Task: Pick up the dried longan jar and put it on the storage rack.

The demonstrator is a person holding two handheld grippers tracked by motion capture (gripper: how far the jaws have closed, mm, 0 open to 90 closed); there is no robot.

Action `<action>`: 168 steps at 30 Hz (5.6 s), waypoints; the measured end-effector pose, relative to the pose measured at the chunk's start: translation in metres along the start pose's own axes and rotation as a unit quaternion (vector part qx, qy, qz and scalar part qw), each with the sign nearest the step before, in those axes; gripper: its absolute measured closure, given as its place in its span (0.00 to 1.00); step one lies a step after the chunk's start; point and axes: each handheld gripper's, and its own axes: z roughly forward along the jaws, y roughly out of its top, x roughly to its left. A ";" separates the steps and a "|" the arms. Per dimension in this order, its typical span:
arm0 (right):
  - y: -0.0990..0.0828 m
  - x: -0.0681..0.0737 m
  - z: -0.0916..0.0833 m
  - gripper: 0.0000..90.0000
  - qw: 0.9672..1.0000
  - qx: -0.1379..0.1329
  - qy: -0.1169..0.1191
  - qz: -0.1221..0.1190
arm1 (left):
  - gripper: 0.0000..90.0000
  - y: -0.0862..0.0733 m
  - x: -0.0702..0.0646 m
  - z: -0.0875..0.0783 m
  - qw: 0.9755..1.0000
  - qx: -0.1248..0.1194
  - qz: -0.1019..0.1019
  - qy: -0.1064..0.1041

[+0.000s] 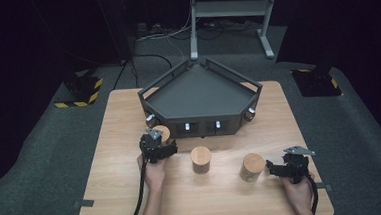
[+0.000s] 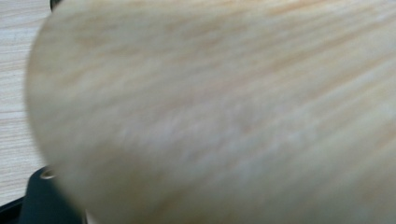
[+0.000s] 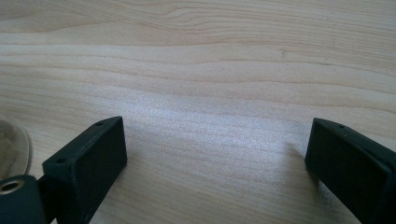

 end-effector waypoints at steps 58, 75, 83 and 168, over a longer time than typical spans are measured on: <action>0.000 0.000 0.000 0.06 1.000 0.000 0.000 0.001 | 0.29 0.020 0.002 -0.035 0.998 0.007 0.034 -0.052; 0.000 0.000 0.000 0.06 1.000 0.000 0.000 0.001 | 0.29 0.038 -0.004 -0.050 0.996 0.001 0.040 -0.084; 0.000 0.000 0.000 0.06 1.000 0.000 0.000 0.001 | 0.29 0.049 -0.007 -0.056 0.995 0.002 0.048 -0.093; 0.000 0.000 0.000 0.07 1.000 -0.001 0.000 0.000 | 0.29 0.179 -0.041 -0.007 0.999 -0.012 0.028 -0.011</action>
